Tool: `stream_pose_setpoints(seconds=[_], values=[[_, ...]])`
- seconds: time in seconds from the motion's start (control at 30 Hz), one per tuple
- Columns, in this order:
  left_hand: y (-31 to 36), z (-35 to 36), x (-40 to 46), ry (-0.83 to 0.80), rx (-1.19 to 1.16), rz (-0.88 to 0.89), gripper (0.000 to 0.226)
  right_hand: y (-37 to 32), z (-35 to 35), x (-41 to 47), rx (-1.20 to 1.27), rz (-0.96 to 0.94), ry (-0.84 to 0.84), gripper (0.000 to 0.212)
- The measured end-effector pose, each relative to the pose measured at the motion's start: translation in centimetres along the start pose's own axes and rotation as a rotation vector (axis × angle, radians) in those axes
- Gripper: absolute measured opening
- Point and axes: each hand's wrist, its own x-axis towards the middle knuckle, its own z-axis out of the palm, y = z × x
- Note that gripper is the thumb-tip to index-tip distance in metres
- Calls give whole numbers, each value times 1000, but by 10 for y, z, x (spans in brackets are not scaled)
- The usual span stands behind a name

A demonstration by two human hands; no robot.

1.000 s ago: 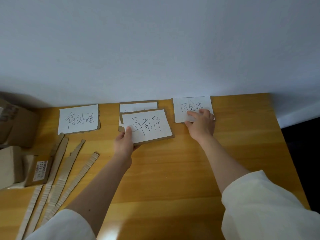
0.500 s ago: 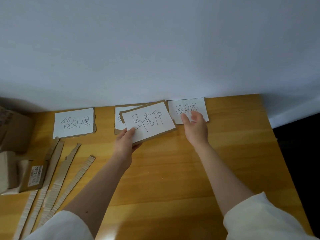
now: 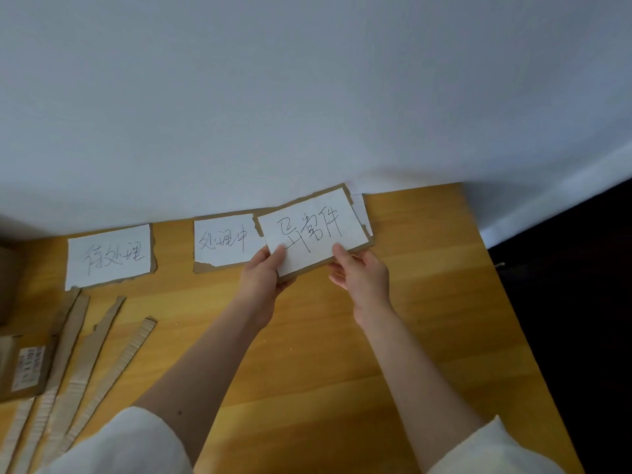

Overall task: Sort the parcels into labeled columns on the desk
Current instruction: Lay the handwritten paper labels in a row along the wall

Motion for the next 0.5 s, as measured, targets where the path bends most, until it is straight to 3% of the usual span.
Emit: stream_pose_setpoints(seconds=[0.1,0.27,0.5], values=[[-5,14,-2,-26,109,8,28,-9,-16,2,96,21,40,10],[-11,29,0,-35,332,68,38,-27,-58,17,184,16,168,22],[-17,46,8,3,628,217,38,-44,-112,62,175,-10,391,27]])
